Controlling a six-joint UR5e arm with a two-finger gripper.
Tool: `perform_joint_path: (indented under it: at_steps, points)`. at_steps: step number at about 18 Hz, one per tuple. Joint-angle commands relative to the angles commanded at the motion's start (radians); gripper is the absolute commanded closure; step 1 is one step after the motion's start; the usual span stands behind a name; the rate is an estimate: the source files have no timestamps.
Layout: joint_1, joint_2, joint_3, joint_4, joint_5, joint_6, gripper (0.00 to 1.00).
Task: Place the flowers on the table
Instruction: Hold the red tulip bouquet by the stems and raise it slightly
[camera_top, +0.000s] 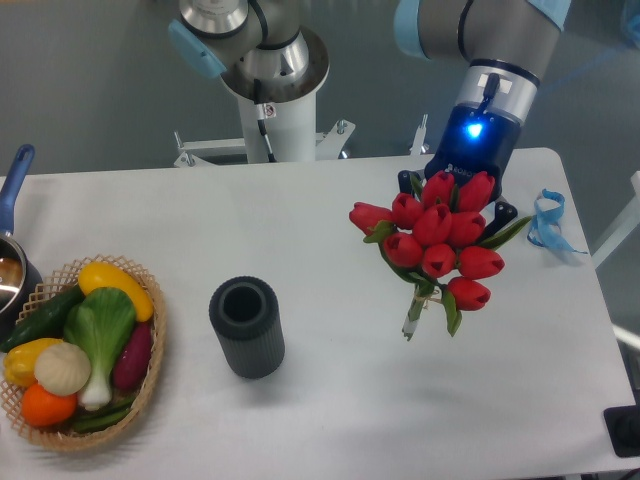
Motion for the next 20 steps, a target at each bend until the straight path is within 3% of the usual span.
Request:
perform_joint_path:
  at_steps: [2,11,20]
  points:
    - [-0.002,0.011,-0.024,0.0,0.002,0.006,0.7]
    - [0.011,0.029,-0.003,-0.008,0.037,-0.011,0.7]
    - [-0.002,0.066,0.009,-0.032,0.314,-0.011,0.7]
